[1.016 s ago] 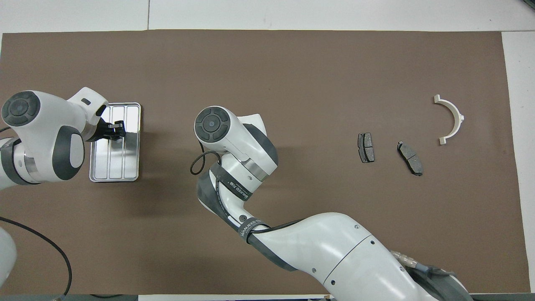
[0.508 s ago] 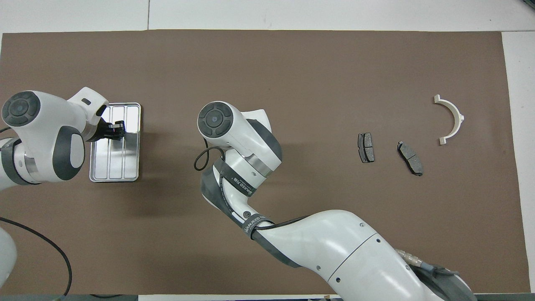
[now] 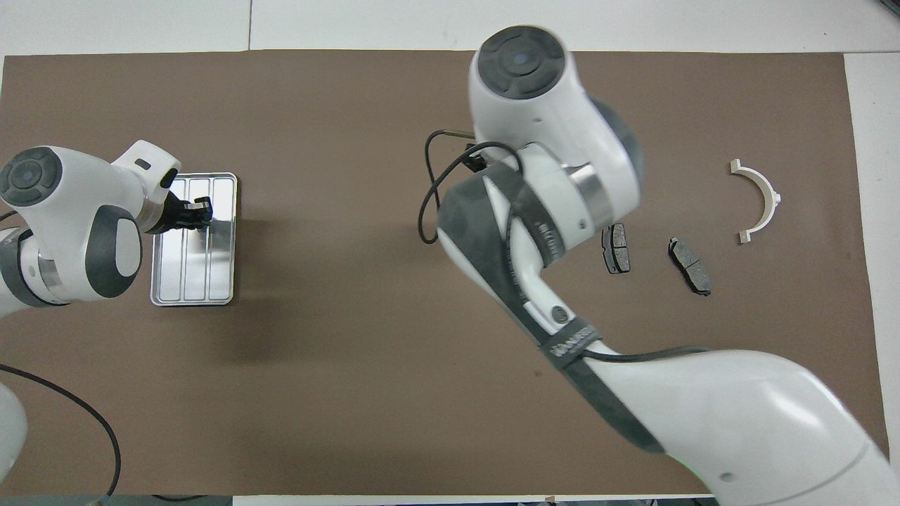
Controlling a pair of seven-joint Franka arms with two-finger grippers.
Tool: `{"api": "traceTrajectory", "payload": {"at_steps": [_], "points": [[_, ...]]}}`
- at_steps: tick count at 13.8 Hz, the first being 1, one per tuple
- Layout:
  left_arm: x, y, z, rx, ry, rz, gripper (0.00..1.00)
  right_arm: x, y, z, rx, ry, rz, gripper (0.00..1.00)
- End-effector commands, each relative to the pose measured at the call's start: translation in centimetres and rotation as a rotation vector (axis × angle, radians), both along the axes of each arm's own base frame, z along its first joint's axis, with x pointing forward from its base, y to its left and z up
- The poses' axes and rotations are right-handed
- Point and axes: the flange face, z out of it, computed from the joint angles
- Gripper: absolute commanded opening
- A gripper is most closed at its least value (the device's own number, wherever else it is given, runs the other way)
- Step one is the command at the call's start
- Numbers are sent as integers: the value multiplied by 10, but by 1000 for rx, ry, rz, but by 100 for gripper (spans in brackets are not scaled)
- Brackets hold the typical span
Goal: Place bearing gear from tray to pile
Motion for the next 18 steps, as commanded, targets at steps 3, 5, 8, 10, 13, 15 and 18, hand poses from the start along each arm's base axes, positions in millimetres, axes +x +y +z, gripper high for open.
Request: {"api": "traceTrajectory", "payload": {"at_steps": [3,5,8,10,13,15,18], "points": [[17,-149,66,-27,34,178,6,27,-168,32,50,54,285,0],[-2,-231,69,-31,27,235,6,37,-215,26,55,34,341,0],[-35,-315,52,-3,16,253,6,43,-246,-17,56,28,358,0],[-37,-355,25,3,13,266,6,43,-247,-62,55,0,361,0],[-52,-355,-5,25,12,246,6,40,-244,-118,58,-37,361,0],[-59,-356,-19,37,26,246,8,44,-243,-143,64,-35,357,0],[-62,-360,-23,40,29,251,10,50,-243,-171,69,-47,344,0]]}}
